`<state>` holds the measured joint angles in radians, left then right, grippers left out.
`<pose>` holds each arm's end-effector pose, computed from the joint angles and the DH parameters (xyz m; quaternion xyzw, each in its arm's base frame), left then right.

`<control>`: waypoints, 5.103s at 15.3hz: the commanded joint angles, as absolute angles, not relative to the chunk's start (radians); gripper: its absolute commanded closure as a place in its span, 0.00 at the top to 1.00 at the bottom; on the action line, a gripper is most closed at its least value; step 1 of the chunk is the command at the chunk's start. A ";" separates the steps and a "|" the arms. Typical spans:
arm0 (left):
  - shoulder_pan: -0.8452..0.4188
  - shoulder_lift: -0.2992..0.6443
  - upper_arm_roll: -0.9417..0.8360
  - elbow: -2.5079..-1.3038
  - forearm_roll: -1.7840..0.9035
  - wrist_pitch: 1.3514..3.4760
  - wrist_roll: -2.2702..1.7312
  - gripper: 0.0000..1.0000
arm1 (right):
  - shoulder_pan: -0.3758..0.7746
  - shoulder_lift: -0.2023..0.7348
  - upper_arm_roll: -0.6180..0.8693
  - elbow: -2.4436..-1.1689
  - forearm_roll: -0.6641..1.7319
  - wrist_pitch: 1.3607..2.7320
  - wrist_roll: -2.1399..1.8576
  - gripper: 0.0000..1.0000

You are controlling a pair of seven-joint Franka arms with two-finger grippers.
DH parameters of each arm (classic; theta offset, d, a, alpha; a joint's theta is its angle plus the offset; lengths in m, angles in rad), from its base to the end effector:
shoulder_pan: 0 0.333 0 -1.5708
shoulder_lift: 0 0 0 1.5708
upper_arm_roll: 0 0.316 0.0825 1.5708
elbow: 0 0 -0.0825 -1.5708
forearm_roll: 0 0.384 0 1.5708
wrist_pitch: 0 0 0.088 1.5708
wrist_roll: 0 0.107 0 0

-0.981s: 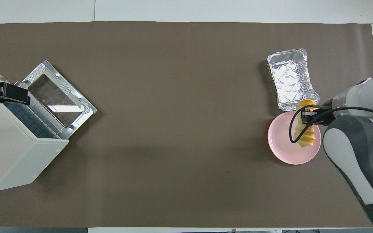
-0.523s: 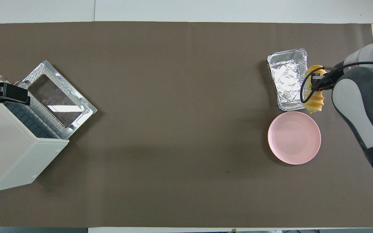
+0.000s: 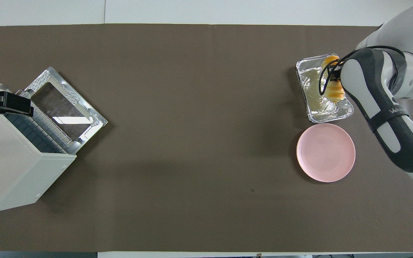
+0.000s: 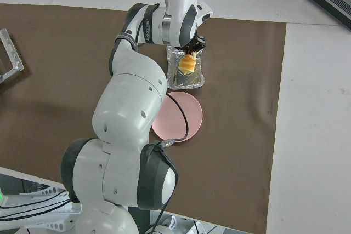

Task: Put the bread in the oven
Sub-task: 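Lift the bread with the right gripper and lower it into the foil tray, then open the right gripper and draw it back from the tray, then grasp the foil tray edge with the right gripper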

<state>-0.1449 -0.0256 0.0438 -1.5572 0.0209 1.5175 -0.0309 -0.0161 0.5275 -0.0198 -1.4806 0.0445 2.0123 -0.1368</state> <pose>0.5389 -0.0520 0.6403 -0.9993 0.0346 0.0064 0.0103 0.7013 -0.0203 0.3701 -0.9990 -0.0423 -0.0035 0.0149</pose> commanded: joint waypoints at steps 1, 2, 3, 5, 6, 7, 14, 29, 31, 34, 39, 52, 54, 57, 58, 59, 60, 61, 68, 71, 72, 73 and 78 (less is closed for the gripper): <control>-0.144 -0.060 0.044 -1.595 0.011 1.516 -0.040 1.00 | -0.002 0.540 -0.014 -1.465 0.044 2.020 -0.181 0.11; -0.144 -0.060 0.044 -1.595 0.011 1.516 -0.040 1.00 | 0.008 0.540 -0.014 -1.466 0.046 2.023 -0.183 0.12; -0.144 -0.060 0.044 -1.595 0.011 1.516 -0.040 1.00 | 0.020 0.540 -0.014 -1.470 0.048 2.026 -0.181 0.13; -0.144 -0.060 0.044 -1.595 0.011 1.516 -0.040 1.00 | 0.025 0.540 -0.014 -1.509 0.049 2.074 -0.181 0.13; -0.144 -0.060 0.044 -1.595 0.011 1.516 -0.040 1.00 | 0.025 0.532 -0.014 -1.540 0.048 2.106 -0.183 0.15; -0.144 -0.060 0.044 -1.594 0.011 1.516 -0.040 1.00 | 0.025 0.526 -0.014 -1.567 0.048 2.133 -0.183 0.18; -0.144 -0.060 0.044 -1.595 0.011 1.516 -0.040 1.00 | 0.018 0.509 -0.014 -1.626 0.049 2.160 -0.173 0.84; -0.144 -0.060 0.044 -1.594 0.011 1.516 -0.040 1.00 | 0.003 0.287 -0.031 -1.618 0.038 1.930 -0.110 1.00; -0.144 -0.060 0.044 -1.595 0.011 1.516 -0.040 1.00 | -0.009 0.259 -0.029 -1.618 0.038 1.889 -0.110 1.00; -0.144 -0.060 0.044 -1.594 0.011 1.516 -0.040 1.00 | -0.038 0.252 -0.029 -1.643 0.037 1.911 -0.121 1.00; -0.144 -0.060 0.044 -1.595 0.011 1.516 -0.040 1.00 | -0.104 0.281 -0.029 -1.750 0.037 2.121 -0.230 1.00; -0.144 -0.060 0.044 -1.595 0.011 1.516 -0.040 1.00 | -0.103 0.422 -0.026 -1.795 0.049 2.335 -0.272 0.91; -0.144 -0.060 0.044 -1.595 0.011 1.516 -0.040 1.00 | -0.101 0.420 -0.026 -1.845 0.049 2.402 -0.273 0.89; -0.144 -0.060 0.044 -1.595 0.011 1.516 -0.040 1.00 | -0.100 0.410 -0.025 -1.899 0.049 2.445 -0.270 0.83; -0.144 -0.060 0.046 -1.595 0.011 1.516 -0.040 1.00 | -0.100 0.408 -0.025 -1.901 0.049 2.444 -0.270 0.78; -0.144 -0.060 0.045 -1.595 0.011 1.516 -0.040 1.00 | -0.101 0.408 -0.025 -1.901 0.049 2.439 -0.270 0.66; -0.144 -0.060 0.046 -1.595 0.011 1.516 -0.040 1.00 | -0.101 0.408 -0.025 -1.901 0.049 2.438 -0.268 0.51; -0.144 -0.060 0.045 -1.595 0.011 1.516 -0.040 1.00 | -0.101 0.407 -0.025 -1.899 0.049 2.430 -0.265 0.27; -0.144 -0.060 0.046 -1.595 0.011 1.516 -0.040 1.00 | -0.100 0.393 -0.017 -1.891 0.052 2.399 -0.227 0.00; -0.144 -0.060 0.044 -1.595 0.011 1.516 -0.040 1.00 | -0.089 0.376 -0.015 -1.881 0.060 2.367 -0.216 0.00; -0.144 -0.060 0.044 -1.595 0.011 1.516 -0.040 1.00 | -0.086 0.361 -0.012 -1.867 0.067 2.343 -0.197 0.00; -0.144 -0.060 0.044 -1.595 0.011 1.516 -0.040 1.00 | -0.086 0.348 0.011 -1.859 0.069 2.323 -0.181 0.00; -0.144 -0.060 0.044 -1.595 0.011 1.516 -0.040 1.00 | -0.084 0.330 0.162 -1.792 0.068 2.331 -0.024 0.00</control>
<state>-0.1449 -0.0256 0.0438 -1.5572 0.0209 1.5175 -0.0310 -0.0815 0.3276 0.1024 -1.8184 0.0589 2.3345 -0.0993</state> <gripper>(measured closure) 0.000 0.982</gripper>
